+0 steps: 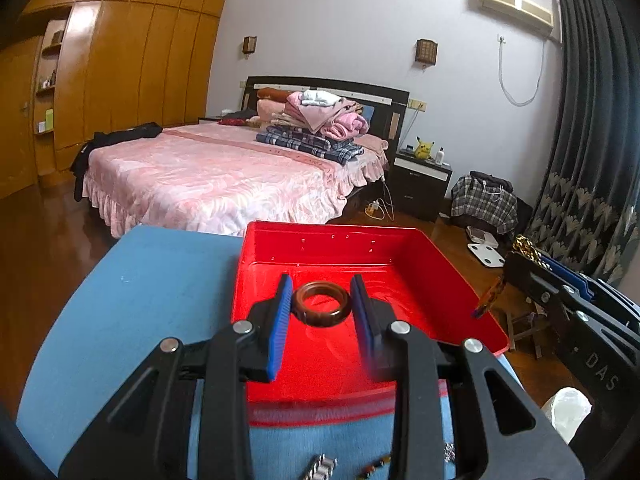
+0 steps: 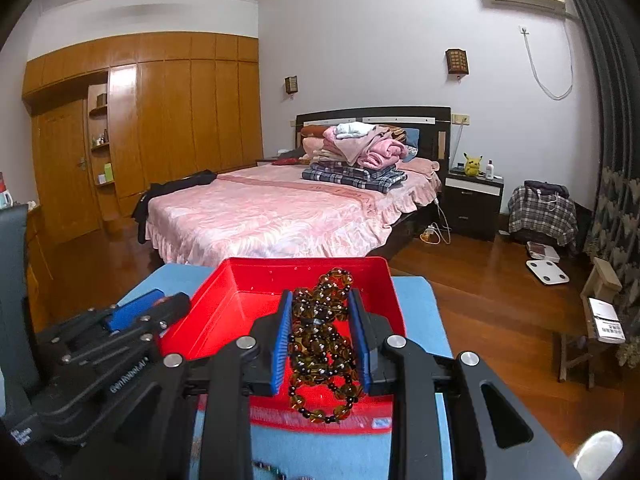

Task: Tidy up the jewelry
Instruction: 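Carry the necklace into the red box with the right tool while the left tool drops the ring in, then withdraw both open tools from the box back over the jewelry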

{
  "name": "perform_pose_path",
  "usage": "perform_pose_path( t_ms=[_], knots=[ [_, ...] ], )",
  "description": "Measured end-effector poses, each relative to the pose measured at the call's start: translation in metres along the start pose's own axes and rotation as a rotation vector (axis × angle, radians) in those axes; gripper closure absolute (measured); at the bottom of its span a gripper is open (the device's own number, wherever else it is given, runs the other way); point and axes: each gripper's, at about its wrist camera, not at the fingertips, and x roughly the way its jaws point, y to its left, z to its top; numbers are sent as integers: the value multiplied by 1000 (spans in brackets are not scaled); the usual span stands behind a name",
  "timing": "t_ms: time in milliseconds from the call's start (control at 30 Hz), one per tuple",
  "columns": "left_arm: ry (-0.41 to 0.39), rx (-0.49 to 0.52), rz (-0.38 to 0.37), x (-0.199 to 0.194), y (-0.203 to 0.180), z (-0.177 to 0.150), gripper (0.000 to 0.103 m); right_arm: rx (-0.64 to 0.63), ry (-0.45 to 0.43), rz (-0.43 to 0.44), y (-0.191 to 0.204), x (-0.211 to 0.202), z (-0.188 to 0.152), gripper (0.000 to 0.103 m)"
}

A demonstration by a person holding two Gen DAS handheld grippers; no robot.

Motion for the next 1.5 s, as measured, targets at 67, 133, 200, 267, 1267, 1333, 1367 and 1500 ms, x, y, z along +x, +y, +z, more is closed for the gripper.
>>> perform_pose_path(
  t_ms=[67, 133, 200, 267, 1267, 1333, 1367, 1500],
  knots=[
    [13, 3, 2, 9, 1, 1, 75, 6, 9, 4, 0, 10, 1, 76],
    [23, 6, 5, 18, 3, 3, 75, 3, 18, 10, -1, 20, 2, 76],
    [32, 6, 8, 23, 6, 1, 74, -3, 25, 14, 0, 25, 0, 76],
    [43, 3, 14, 27, 8, 2, 74, 3, 33, 30, -1, 31, 2, 76],
    [91, 43, 79, -93, 24, -73, 31, 111, 59, 17, -21, -72, -73, 44],
    [114, 52, 87, -98, 23, -87, 31, 96, 70, 15, -17, -79, -83, 44],
    [127, 49, 84, -100, 23, -94, 31, 80, 76, 9, -14, -82, -89, 44],
    [163, 45, 83, -109, 25, -117, 33, 70, 89, 17, -9, -94, -107, 44]
  ],
)
